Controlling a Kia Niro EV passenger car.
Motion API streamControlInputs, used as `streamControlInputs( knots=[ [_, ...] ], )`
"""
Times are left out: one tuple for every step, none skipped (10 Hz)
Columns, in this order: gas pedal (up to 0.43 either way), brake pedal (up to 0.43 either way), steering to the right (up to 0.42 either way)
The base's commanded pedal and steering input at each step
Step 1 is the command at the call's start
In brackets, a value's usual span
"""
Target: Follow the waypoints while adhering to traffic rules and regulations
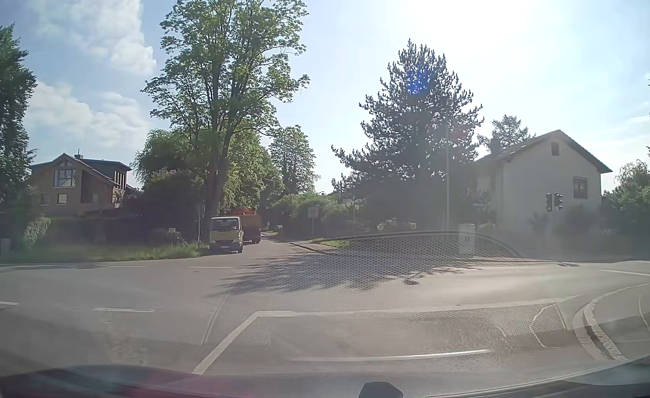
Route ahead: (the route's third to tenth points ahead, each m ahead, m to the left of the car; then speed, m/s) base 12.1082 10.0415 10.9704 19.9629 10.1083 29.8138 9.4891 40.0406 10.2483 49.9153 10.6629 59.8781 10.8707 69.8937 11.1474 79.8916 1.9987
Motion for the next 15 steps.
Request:
streamControlInputs(
  knots=[
    [0.000,0.171,0.011],
    [0.000,0.171,0.011],
    [0.000,0.171,0.011],
    [0.000,0.171,0.011],
    [0.000,0.171,0.010],
    [0.000,0.171,0.010],
    [0.000,0.171,0.011],
    [0.000,0.171,0.010],
    [0.000,0.171,0.011],
    [0.000,0.171,0.010],
    [0.000,0.171,0.010],
    [0.000,0.171,0.010],
    [0.000,0.171,0.010],
    [0.000,0.165,0.011],
    [0.000,0.165,0.011]
  ],
)
